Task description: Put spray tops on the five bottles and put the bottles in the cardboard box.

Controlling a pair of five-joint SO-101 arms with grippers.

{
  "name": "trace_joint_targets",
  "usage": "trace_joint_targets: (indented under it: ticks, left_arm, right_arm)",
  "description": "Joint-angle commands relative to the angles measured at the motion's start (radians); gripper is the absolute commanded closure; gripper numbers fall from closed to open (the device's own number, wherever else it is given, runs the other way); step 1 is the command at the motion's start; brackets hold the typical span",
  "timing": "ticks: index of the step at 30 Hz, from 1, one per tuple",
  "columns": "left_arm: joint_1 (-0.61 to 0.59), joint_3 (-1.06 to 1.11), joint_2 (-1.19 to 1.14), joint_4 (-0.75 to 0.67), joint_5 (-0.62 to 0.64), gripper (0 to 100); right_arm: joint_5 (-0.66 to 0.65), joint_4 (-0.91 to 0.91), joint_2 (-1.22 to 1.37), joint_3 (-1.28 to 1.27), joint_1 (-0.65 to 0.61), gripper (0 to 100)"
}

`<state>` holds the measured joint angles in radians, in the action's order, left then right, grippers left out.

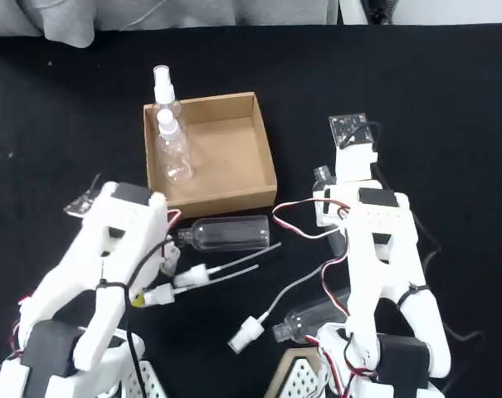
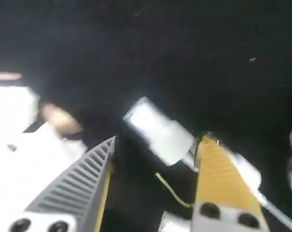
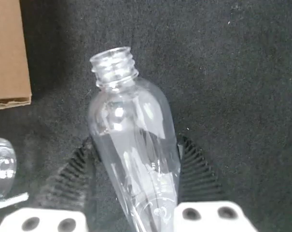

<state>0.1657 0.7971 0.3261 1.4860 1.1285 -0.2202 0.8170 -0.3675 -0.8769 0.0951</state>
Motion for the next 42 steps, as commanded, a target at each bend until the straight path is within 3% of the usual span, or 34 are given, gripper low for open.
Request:
trace_joint_targets:
  ticks: [1,5,20,30,39,42]
  left_arm:
    - [0.048,0.068,0.005,-0.184,0.058,75]
    - [0.051,0.101,0.005,-0.267,0.137,75]
    - [0.104,0.104,0.017,-0.279,0.133,75]
    - [0.114,-0.110,0.008,0.046,0.138,75]
    - [0.173,-0.010,0.005,0.051,0.141,75]
    - [0.211,0.022,0.005,-0.008,0.141,75]
  right_arm:
    - [0.000,-0.018,0.005,0.084,0.043,91.7]
    - [0.000,-0.017,0.005,0.084,0.043,91.7]
    - [-0.002,-0.017,0.005,0.084,0.043,91.7]
    - [-0.003,-0.017,0.005,0.084,0.043,91.7]
    - [-0.003,-0.018,0.005,0.084,0.043,91.7]
    - [-0.003,-0.018,0.005,0.084,0.043,91.7]
